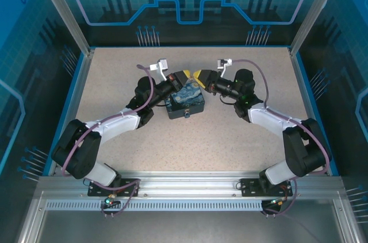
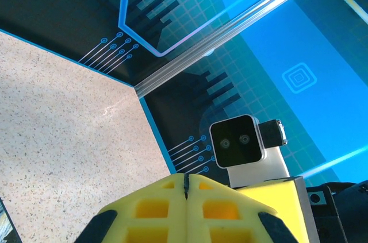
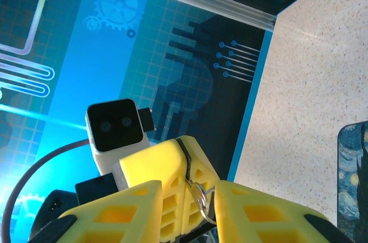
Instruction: Unlock a padlock with a key
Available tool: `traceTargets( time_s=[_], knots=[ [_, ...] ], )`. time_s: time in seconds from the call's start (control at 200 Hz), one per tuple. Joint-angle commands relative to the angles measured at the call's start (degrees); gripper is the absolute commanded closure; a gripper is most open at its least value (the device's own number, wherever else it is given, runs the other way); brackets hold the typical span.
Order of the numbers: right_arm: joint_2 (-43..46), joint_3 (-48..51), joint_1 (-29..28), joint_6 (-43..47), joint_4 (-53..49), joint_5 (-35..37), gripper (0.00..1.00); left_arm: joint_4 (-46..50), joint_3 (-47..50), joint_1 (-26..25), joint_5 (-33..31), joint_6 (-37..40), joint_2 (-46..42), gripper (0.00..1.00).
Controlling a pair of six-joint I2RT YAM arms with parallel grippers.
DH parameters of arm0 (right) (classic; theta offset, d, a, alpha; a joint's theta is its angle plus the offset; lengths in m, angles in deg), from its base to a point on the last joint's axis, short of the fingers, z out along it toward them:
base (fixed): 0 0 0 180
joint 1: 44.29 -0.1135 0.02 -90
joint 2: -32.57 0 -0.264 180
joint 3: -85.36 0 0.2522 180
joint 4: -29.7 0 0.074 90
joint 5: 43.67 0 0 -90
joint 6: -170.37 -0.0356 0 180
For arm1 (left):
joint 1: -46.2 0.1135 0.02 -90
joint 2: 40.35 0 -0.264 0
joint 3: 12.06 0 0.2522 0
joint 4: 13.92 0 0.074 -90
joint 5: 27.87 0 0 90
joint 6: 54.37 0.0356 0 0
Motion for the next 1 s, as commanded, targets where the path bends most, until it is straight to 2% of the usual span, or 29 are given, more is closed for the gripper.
traceTargets(
  time_s=[0.0, 0.395, 0.995],
  knots=[
    [-1.4, -1.5, -0.9, 1.3, 1.9, -1.6, 0.70, -0.5, -1.0, -0.4, 1.5, -0.8, 0.3, 1.00],
    [-3.3, -4.3, -1.7, 0.8, 3.5, -3.6, 0.75, -0.2, -1.2, -0.4, 1.7, -1.2, 0.6, 1.00],
    [-1.5, 0.5, -1.1, 1.2, 5.3, -5.6, 0.77, 1.2, -2.3, -0.3, 2.4, -2.9, 0.9, 1.00]
  ],
)
